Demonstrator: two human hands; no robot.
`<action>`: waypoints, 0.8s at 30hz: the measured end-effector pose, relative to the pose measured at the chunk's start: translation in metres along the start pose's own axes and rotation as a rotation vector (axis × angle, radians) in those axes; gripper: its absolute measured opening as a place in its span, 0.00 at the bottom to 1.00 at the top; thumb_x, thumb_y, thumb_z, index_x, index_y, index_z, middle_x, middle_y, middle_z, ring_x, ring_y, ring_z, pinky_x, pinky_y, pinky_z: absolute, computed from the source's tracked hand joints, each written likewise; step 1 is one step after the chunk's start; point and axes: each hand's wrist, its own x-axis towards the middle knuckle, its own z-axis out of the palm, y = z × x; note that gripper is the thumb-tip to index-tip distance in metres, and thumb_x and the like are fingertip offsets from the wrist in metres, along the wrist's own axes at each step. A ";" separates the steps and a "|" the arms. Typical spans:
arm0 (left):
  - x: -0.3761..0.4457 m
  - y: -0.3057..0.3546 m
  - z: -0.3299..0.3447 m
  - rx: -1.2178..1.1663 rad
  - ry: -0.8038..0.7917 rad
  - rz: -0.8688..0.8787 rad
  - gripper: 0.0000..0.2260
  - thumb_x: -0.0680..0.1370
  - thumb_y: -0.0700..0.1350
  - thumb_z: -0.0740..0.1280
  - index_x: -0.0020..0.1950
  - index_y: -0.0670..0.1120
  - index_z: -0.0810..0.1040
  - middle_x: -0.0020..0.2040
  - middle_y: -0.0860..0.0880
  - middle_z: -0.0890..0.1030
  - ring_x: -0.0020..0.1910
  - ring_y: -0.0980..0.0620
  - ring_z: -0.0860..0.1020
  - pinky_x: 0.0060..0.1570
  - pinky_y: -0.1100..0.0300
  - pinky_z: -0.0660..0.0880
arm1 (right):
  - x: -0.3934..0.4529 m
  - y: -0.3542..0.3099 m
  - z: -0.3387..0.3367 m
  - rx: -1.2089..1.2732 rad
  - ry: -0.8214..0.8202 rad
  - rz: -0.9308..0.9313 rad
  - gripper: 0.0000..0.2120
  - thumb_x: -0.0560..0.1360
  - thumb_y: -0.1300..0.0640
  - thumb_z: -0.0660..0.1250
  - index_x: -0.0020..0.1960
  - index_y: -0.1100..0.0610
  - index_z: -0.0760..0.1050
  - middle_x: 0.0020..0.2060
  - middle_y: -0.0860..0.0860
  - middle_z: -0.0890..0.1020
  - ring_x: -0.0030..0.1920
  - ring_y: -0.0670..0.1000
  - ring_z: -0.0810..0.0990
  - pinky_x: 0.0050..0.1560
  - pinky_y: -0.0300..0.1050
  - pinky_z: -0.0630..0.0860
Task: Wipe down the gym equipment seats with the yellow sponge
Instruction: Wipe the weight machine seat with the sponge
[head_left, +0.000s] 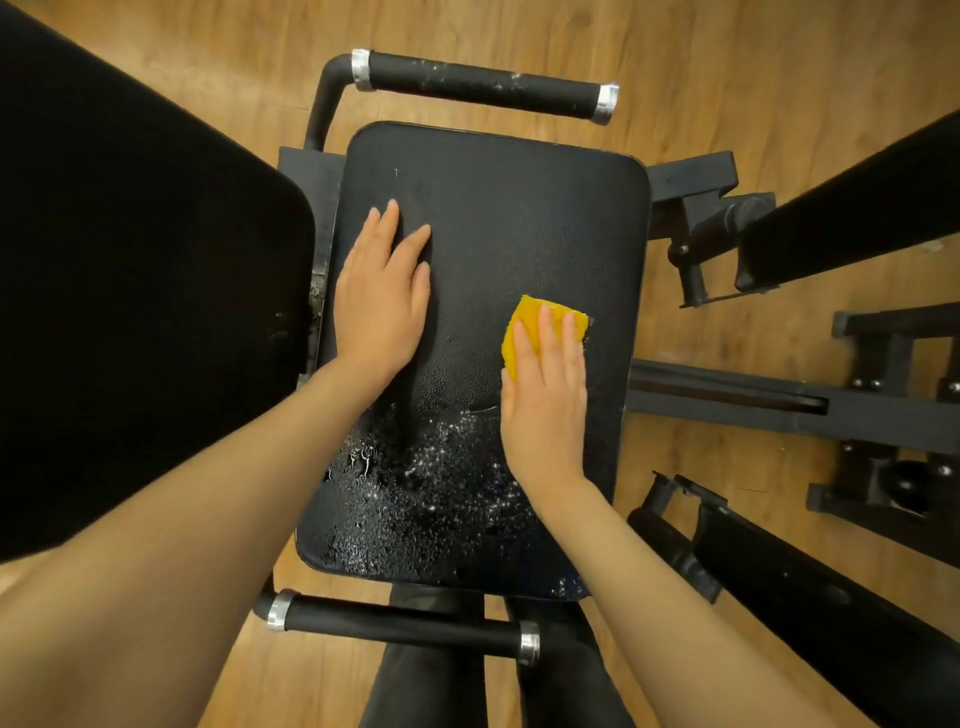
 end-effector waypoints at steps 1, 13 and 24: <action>-0.011 0.001 0.002 -0.001 0.001 -0.010 0.18 0.82 0.45 0.58 0.72 0.47 0.69 0.76 0.45 0.61 0.77 0.46 0.57 0.73 0.49 0.59 | 0.000 0.001 -0.001 0.004 0.000 -0.013 0.24 0.78 0.56 0.63 0.72 0.59 0.65 0.74 0.58 0.63 0.75 0.60 0.56 0.73 0.55 0.52; -0.039 -0.004 0.017 0.140 -0.005 0.025 0.21 0.81 0.50 0.58 0.74 0.49 0.65 0.77 0.44 0.59 0.77 0.44 0.56 0.74 0.48 0.58 | 0.033 0.012 -0.005 0.104 0.028 -0.085 0.22 0.78 0.54 0.63 0.70 0.58 0.67 0.73 0.54 0.65 0.75 0.57 0.56 0.74 0.54 0.54; -0.040 -0.004 0.015 0.142 -0.014 0.021 0.21 0.82 0.50 0.56 0.75 0.51 0.64 0.77 0.45 0.58 0.77 0.45 0.54 0.75 0.50 0.55 | -0.045 0.039 -0.014 0.162 -0.054 -0.010 0.22 0.78 0.57 0.64 0.71 0.57 0.67 0.74 0.53 0.62 0.76 0.56 0.54 0.73 0.53 0.55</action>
